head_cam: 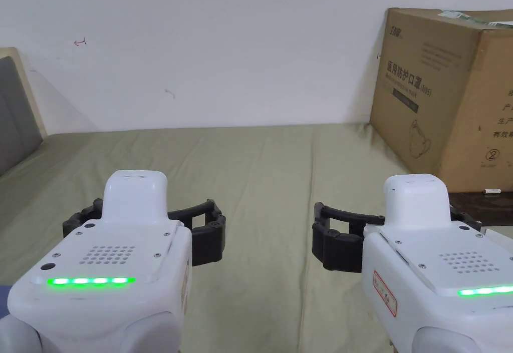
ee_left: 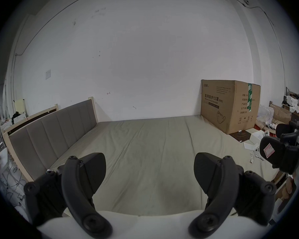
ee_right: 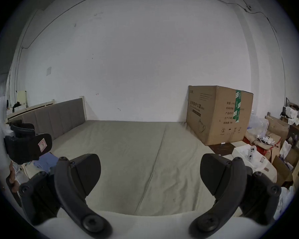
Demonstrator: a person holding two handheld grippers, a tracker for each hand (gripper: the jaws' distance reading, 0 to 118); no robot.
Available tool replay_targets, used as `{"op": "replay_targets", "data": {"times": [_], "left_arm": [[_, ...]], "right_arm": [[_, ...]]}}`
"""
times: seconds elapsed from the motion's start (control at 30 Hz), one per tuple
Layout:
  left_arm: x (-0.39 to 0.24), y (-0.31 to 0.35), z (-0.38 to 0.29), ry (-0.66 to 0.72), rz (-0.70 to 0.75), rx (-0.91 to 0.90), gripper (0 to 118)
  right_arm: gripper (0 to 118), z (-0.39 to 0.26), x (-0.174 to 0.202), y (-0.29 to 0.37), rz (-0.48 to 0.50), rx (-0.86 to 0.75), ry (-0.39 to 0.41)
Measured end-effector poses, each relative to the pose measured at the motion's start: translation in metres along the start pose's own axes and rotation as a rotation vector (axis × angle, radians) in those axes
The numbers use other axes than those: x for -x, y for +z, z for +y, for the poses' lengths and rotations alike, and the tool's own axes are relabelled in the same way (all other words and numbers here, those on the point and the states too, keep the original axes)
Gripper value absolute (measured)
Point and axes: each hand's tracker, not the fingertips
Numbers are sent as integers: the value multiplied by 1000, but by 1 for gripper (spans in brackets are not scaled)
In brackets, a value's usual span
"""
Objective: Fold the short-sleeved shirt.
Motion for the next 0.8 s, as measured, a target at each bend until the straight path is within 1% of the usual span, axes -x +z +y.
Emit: {"op": "replay_targets", "data": {"times": [0.23, 0.8], "left_arm": [[2, 1, -2, -2, 1, 0, 107], [3, 3, -2, 0, 3, -2, 107]], "right_arm": [[114, -1, -4, 0, 1, -16, -22], [114, 0, -8, -1, 7, -11, -37]]}}
